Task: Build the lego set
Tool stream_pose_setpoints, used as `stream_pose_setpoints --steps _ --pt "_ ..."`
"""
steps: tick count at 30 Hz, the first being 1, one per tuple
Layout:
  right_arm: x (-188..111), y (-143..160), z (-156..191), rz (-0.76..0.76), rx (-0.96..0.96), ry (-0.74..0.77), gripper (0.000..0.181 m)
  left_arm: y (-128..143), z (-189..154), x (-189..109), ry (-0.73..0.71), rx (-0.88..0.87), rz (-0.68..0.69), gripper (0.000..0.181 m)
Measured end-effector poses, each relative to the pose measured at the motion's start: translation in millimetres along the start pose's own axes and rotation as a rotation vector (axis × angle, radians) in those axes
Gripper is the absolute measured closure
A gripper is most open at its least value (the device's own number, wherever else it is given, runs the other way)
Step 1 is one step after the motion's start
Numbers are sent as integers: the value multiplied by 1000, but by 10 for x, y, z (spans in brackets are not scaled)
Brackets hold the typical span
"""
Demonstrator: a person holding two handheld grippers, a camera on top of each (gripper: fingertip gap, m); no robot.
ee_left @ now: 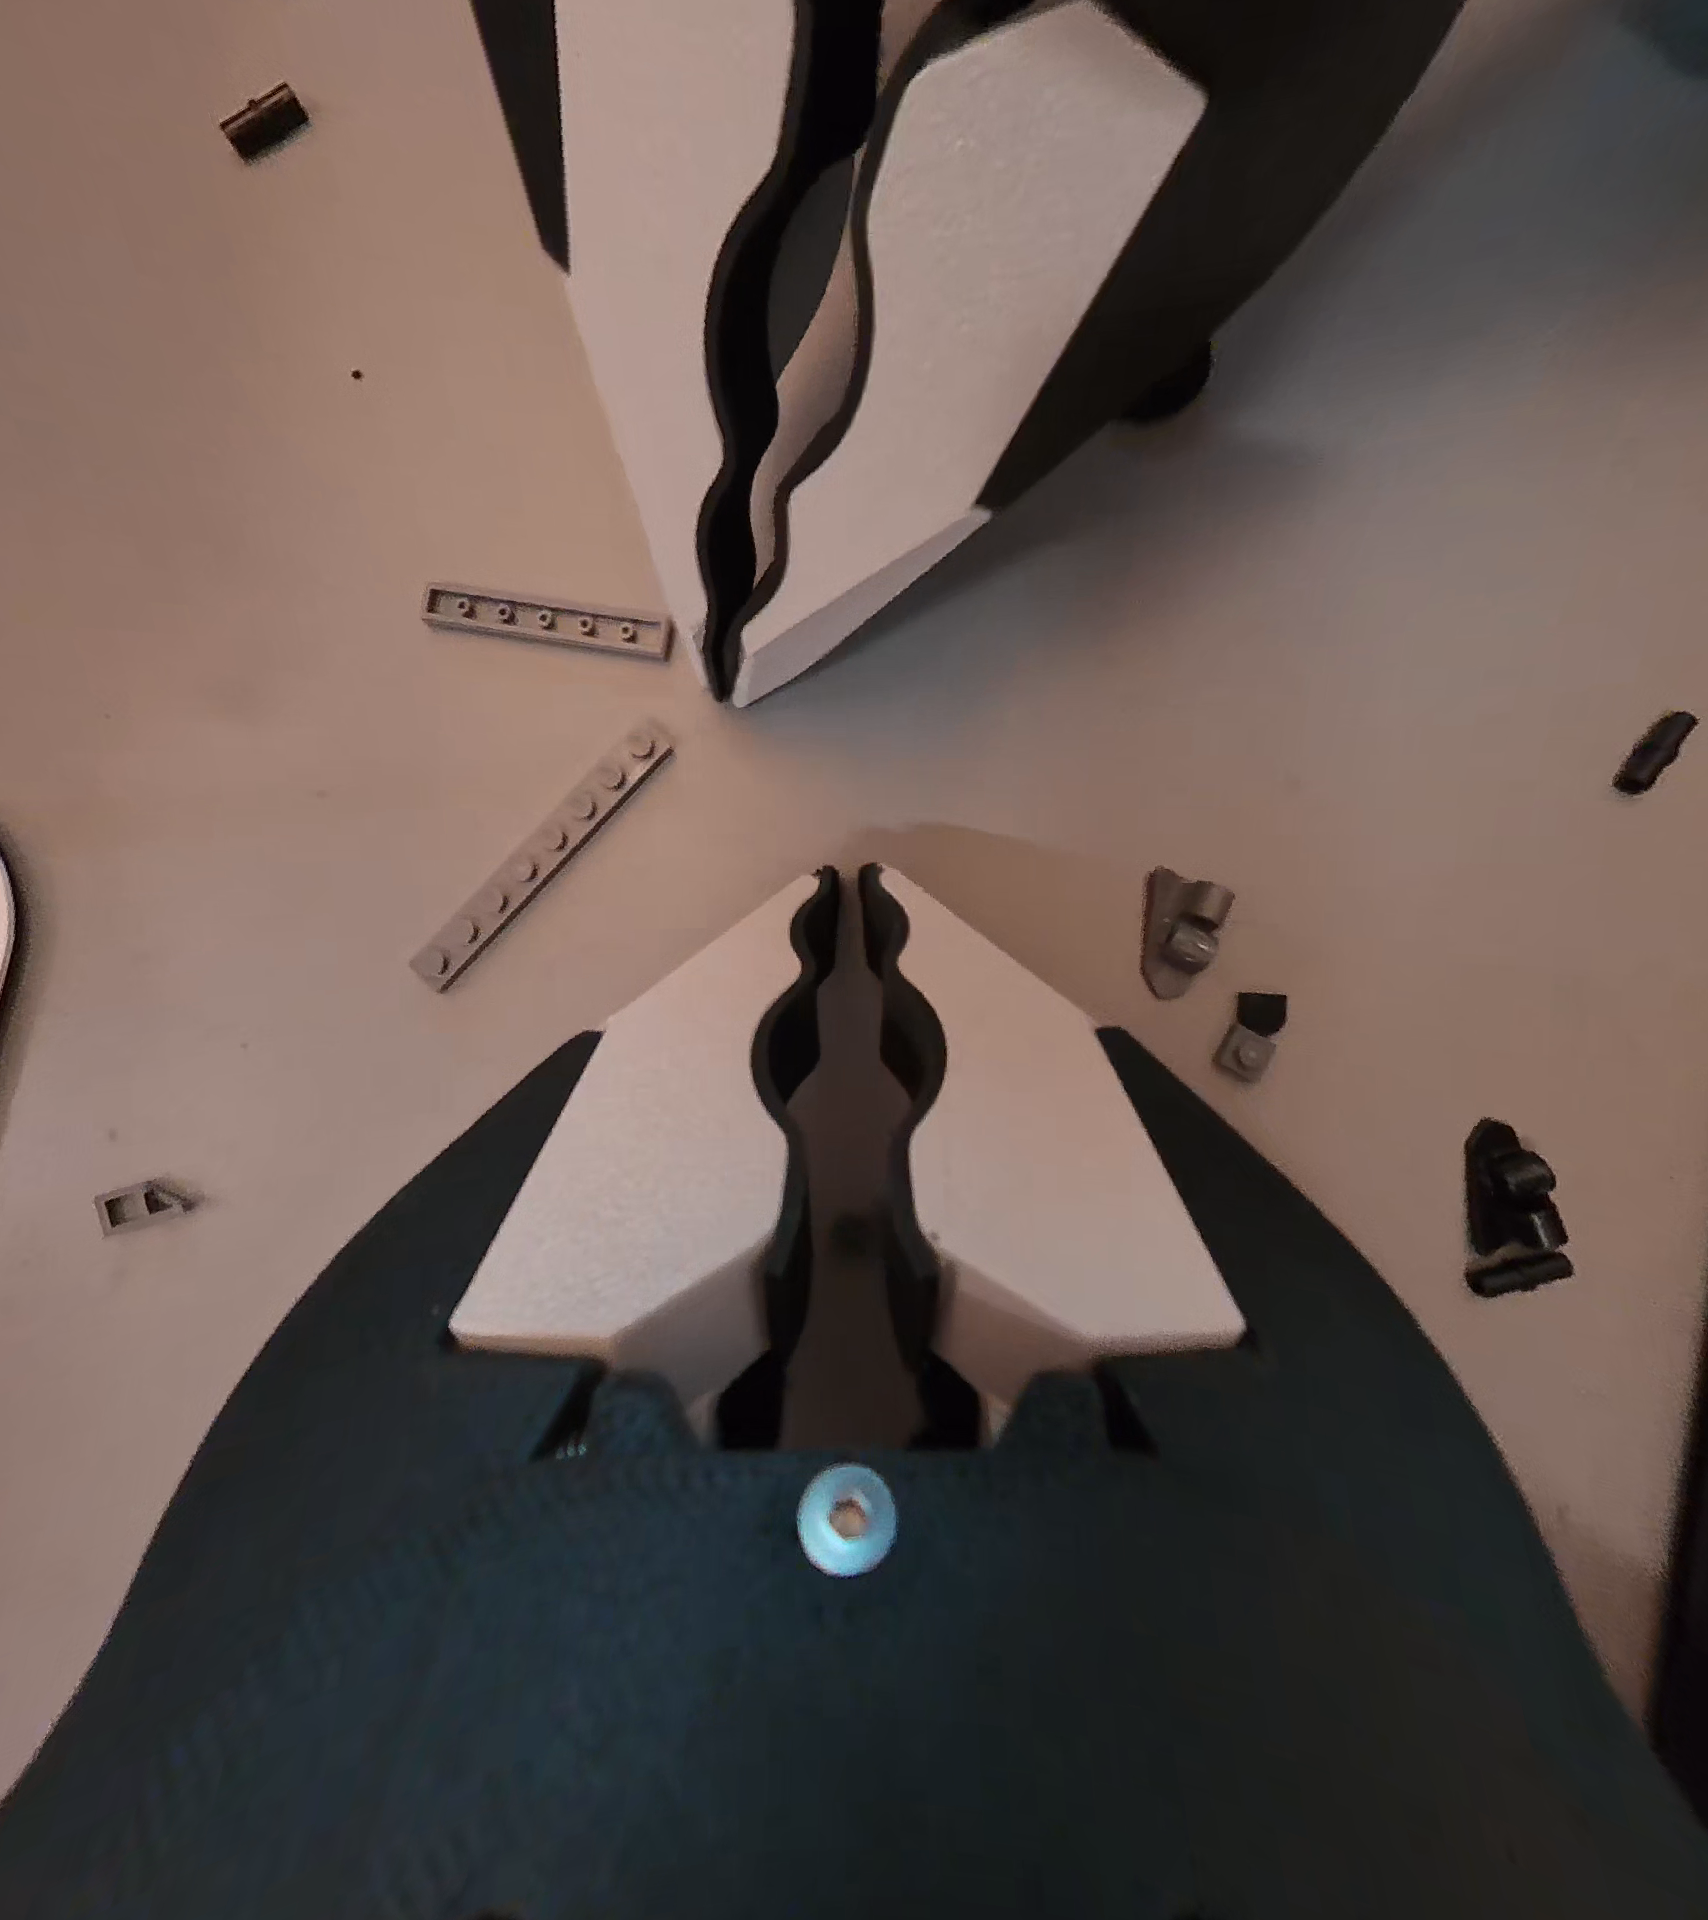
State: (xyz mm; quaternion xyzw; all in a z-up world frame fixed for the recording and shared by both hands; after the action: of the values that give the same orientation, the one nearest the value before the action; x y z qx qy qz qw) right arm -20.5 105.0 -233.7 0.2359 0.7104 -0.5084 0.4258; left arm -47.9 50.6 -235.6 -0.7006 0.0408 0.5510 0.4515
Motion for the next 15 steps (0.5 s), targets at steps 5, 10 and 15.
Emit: stream_pose_setpoints --steps 5,10,15 --pt "-11 6 19 12 -19 22 181 -7 -1 9 6 12 -21 179" --pt "-23 21 19 25 -24 20 181 -12 -4 14 12 15 -35 178" --pt "-32 27 35 46 -41 27 181 -3 -36 5 22 35 -28 176"
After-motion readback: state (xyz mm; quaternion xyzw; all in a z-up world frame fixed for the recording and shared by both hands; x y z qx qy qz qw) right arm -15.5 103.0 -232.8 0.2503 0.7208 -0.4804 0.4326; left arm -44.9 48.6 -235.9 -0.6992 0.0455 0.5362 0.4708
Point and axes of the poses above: each gripper's, where its closed fingertips meet, x out along the fingers, y out of its underside, z = x × y across the jaws, the point moved 3 cm from there along -x, back along the fingers
